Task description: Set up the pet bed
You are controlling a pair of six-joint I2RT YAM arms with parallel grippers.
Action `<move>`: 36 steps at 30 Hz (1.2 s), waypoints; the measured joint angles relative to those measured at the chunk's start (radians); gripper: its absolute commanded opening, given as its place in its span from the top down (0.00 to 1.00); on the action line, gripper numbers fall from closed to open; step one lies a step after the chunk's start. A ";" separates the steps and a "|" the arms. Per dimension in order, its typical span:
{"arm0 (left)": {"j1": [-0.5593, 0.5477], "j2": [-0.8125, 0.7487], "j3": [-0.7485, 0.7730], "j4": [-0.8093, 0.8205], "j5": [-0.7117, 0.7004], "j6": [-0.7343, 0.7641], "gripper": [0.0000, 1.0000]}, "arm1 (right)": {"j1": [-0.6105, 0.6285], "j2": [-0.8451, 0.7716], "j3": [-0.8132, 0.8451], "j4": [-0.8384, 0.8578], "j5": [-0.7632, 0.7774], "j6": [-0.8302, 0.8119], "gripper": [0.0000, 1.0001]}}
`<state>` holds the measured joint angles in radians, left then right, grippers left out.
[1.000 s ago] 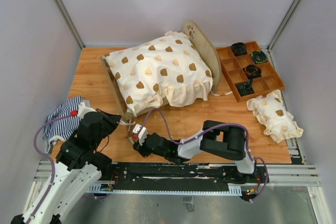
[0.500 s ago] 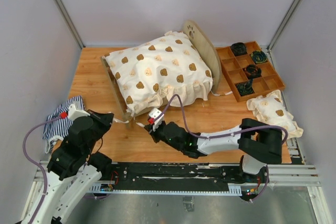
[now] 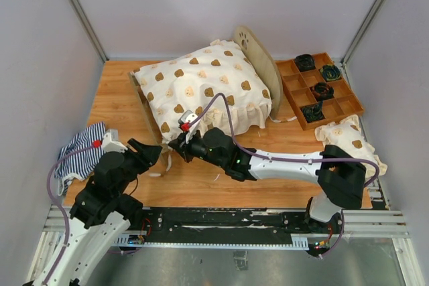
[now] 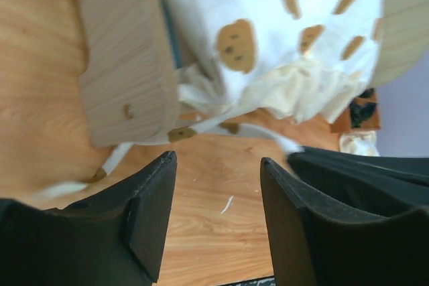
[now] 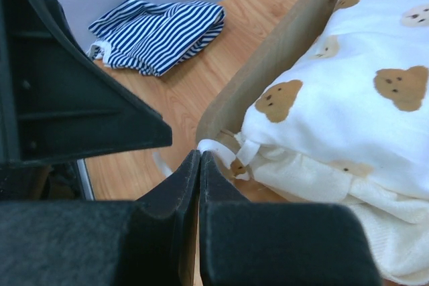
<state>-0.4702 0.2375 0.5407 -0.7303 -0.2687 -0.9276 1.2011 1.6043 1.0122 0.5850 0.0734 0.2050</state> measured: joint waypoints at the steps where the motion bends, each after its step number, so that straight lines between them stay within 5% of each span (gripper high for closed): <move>1: 0.000 -0.016 0.000 0.031 0.016 0.032 0.47 | -0.001 0.002 0.002 -0.009 -0.008 0.004 1.00; 7: 0.000 -0.113 -0.049 0.222 0.109 0.183 0.55 | -0.013 0.025 0.031 -0.062 -0.061 0.034 1.00; 10: 0.000 -0.119 -0.090 0.266 0.119 0.198 0.50 | -0.023 0.025 0.040 -0.068 -0.083 0.043 1.00; 15: 0.000 -0.089 -0.093 0.263 0.085 0.077 0.38 | -0.026 0.024 0.025 -0.048 -0.135 0.022 1.00; 23: 0.000 -0.006 -0.085 0.225 0.161 -0.231 0.38 | -0.026 0.025 -0.040 0.018 -0.220 -0.012 1.00; 28: 0.002 0.060 -0.109 0.238 0.207 -0.327 0.55 | -0.026 0.026 -0.052 0.044 -0.241 -0.042 1.00; 33: 0.003 0.075 -0.111 0.243 0.215 -0.365 0.98 | -0.026 0.032 -0.065 0.054 -0.249 -0.060 0.98; 36: 0.008 0.077 -0.111 0.240 0.193 -0.363 1.00 | -0.026 0.032 -0.080 0.079 -0.256 -0.089 0.86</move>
<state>-0.4622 0.3141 0.4297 -0.4908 -0.0761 -1.2903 1.1751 1.6363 0.9325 0.6640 -0.1829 0.1165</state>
